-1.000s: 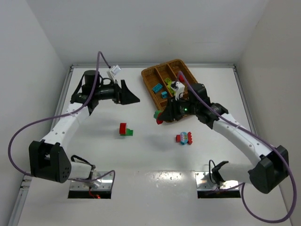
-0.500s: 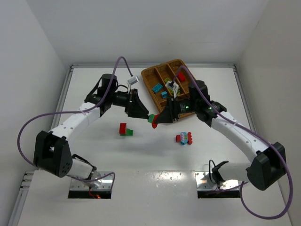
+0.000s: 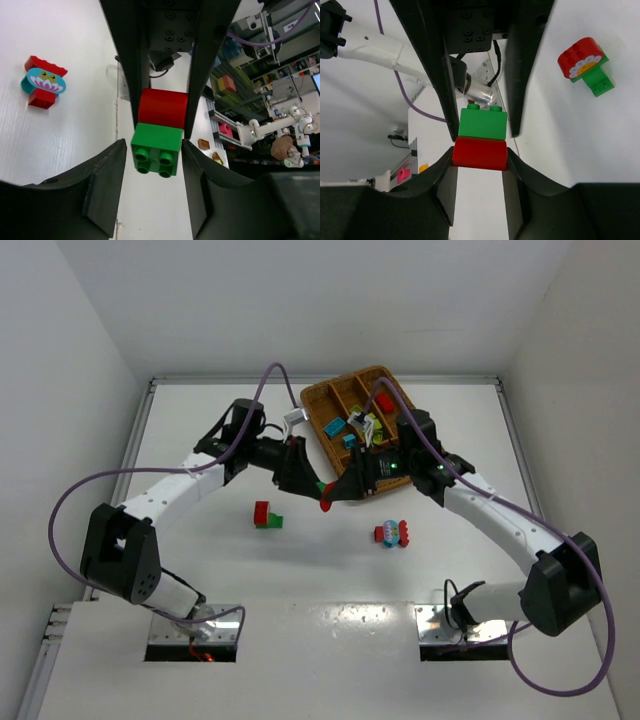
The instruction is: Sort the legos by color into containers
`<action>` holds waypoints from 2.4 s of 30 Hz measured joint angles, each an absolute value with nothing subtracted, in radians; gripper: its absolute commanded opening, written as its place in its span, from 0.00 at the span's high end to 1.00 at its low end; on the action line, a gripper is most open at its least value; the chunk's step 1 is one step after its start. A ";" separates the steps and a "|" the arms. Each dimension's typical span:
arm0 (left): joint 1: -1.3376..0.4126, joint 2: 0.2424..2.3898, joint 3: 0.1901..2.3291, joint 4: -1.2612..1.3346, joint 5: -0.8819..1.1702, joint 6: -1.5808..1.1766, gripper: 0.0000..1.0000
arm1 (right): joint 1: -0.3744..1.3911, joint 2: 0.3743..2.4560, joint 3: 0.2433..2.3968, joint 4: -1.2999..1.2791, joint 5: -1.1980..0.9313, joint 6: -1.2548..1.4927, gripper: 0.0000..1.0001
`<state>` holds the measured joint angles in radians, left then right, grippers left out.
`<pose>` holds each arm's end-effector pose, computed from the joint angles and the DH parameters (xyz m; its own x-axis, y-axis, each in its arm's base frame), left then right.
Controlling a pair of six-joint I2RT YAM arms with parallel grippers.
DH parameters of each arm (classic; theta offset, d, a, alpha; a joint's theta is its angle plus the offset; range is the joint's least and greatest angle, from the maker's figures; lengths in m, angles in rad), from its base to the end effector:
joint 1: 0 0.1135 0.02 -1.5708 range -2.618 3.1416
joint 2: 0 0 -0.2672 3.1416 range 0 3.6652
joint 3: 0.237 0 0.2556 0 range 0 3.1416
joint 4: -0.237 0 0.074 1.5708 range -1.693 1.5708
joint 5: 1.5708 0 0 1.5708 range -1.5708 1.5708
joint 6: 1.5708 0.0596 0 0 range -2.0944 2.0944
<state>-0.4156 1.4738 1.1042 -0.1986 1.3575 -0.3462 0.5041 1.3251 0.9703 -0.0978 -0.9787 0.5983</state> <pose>0.2697 -0.1827 0.2990 -0.7478 0.2515 -0.6144 0.6223 -0.0570 -0.7807 0.2434 0.1908 0.2957 -0.8363 -0.1023 -0.5387 -0.5470 0.2249 0.8064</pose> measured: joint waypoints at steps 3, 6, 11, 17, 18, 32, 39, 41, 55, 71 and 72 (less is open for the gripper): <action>-0.419 1.474 1.106 -0.202 1.373 -0.339 0.70 | 0.504 1.327 0.970 -0.098 -0.973 0.598 0.72; -0.419 1.474 1.109 -0.205 1.374 -0.337 0.88 | 0.504 1.327 0.970 -0.098 -0.973 0.590 0.72; -0.387 1.473 1.109 -0.219 1.329 -0.319 1.00 | 0.506 1.325 0.980 -0.145 -0.887 0.556 0.72; -0.276 1.471 1.110 -0.198 1.232 -0.374 1.00 | 0.497 1.309 0.982 -0.272 -0.629 0.528 0.72; -0.265 1.471 1.110 -0.189 1.209 -0.387 1.00 | 0.492 1.307 0.982 -0.286 -0.582 0.531 0.72; -0.241 1.473 1.119 -0.301 0.678 -0.479 1.00 | 0.285 1.648 1.257 -0.322 0.186 0.734 0.69; -0.247 1.514 1.148 -0.366 0.579 -0.469 1.00 | 0.213 1.956 1.583 -0.314 0.296 0.735 0.64; -0.249 1.538 1.176 -0.376 0.568 -0.467 1.00 | 0.194 2.016 1.646 -0.317 0.307 0.735 0.61; -0.295 1.714 1.380 -0.381 0.519 -0.492 1.00 | 0.155 2.194 1.775 -0.319 0.283 0.734 0.32; -0.450 1.893 1.668 -0.445 0.270 -0.540 1.00 | 0.215 1.417 1.041 -0.332 0.279 0.746 0.23; -0.461 1.909 1.688 -0.450 0.253 -0.542 1.00 | 0.220 1.405 1.025 -0.347 0.280 0.746 0.22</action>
